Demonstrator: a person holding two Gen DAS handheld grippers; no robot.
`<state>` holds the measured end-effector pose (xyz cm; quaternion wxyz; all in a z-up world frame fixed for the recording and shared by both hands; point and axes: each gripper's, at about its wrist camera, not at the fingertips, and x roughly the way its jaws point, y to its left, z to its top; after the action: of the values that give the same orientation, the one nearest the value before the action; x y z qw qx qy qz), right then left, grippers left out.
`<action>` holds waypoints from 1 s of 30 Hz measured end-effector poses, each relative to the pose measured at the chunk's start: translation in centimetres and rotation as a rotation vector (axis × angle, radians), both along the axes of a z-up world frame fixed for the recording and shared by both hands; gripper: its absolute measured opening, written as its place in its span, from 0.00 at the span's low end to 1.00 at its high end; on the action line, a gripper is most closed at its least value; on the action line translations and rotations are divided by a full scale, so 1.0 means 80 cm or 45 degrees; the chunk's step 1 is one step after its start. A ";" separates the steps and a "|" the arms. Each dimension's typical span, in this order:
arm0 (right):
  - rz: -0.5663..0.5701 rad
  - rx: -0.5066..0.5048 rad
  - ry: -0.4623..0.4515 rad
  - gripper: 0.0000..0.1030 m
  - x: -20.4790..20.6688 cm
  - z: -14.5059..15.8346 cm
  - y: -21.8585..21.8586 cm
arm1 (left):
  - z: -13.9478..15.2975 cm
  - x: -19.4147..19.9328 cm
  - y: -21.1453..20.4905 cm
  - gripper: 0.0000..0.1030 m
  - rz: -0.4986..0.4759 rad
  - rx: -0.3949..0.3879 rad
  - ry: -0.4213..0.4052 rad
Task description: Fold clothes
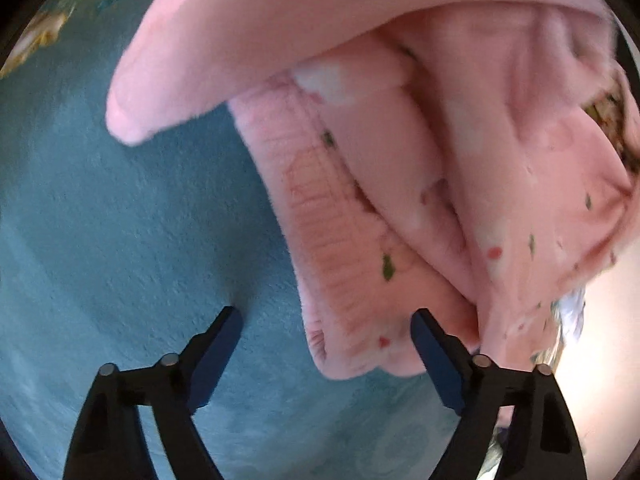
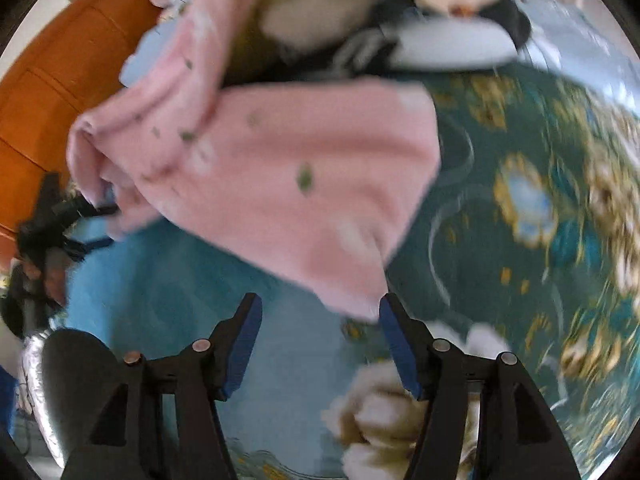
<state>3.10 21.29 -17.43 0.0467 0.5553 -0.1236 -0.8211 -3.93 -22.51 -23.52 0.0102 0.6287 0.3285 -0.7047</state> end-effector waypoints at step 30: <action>0.033 0.281 0.318 0.10 0.053 0.226 0.052 | 0.146 0.189 -0.160 0.09 0.152 -0.525 0.323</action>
<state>7.32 25.41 0.62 0.0110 0.4523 -0.0188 -0.8916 11.18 -35.32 -11.82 0.1386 0.4995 0.2129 -0.8282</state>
